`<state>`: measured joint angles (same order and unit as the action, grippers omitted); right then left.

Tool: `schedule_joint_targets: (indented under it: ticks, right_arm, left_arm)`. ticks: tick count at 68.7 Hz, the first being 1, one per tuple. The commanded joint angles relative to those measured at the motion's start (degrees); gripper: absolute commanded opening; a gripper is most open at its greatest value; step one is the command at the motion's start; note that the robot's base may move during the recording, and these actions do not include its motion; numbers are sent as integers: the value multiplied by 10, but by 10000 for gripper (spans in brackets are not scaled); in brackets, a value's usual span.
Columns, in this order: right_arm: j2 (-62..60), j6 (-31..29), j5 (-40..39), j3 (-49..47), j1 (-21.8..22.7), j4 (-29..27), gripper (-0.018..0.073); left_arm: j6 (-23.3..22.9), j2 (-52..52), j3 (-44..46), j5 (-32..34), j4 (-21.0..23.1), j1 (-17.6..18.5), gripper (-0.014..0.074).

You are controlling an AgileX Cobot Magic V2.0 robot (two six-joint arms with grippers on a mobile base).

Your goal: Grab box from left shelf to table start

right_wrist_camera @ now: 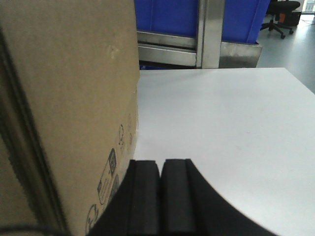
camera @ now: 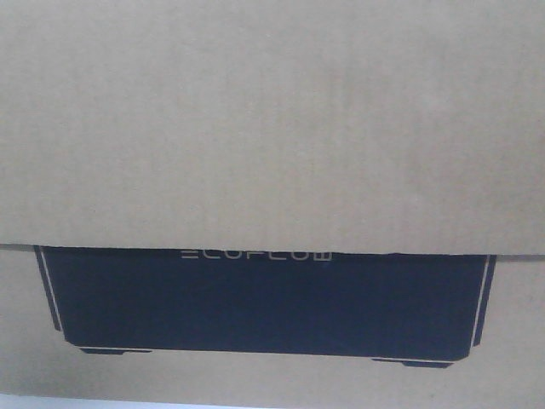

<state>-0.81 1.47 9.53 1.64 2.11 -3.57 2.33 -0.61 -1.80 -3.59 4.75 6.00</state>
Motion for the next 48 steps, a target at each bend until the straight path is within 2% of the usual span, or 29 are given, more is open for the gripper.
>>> schedule_joint_targets:
  ticks: [1, 48]
  right_arm:
    - [-3, 0, -60, 3, 3, 4, 57]
    - [-3, 0, -60, 3, 3, 4, 57]
  left_arm:
    - [2, -9, 3, 53, 5, -1, -99]
    - [2, -9, 3, 53, 5, -1, -99]
